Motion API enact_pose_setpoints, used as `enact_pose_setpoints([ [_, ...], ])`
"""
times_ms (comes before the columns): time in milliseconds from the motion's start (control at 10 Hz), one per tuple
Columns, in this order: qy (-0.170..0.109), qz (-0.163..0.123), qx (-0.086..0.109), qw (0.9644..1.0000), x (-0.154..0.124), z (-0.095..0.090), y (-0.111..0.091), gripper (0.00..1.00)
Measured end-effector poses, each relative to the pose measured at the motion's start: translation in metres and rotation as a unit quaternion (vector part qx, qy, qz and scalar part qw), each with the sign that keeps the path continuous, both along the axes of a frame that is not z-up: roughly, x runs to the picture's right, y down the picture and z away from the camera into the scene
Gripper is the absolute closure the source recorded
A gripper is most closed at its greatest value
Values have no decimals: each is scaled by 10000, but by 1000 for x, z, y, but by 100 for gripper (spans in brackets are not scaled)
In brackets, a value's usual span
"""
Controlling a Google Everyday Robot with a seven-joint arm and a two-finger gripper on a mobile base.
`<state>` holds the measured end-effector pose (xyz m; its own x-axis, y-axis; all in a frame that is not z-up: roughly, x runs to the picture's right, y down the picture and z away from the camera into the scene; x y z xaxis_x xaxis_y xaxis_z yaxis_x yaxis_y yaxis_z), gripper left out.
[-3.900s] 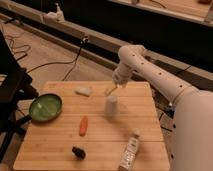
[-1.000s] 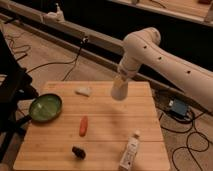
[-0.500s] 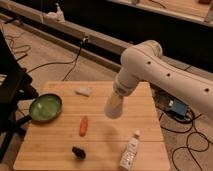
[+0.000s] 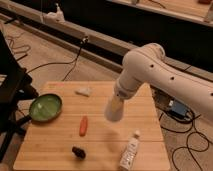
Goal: Place the ceramic cup over the eraser
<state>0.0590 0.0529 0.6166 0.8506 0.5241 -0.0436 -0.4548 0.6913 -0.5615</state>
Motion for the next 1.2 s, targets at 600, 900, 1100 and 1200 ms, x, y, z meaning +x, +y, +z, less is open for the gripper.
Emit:
enact_pose_setpoints([
  [600, -676, -1355, 284, 9881, -87, -36, 33, 100],
  [900, -1331, -1802, 42, 9746, -136, -55, 77, 100],
  [1100, -1692, -1929, -241, 9662, -159, -58, 107, 100],
  [1200, -1843, -1990, -363, 9618, -169, -57, 120, 100],
])
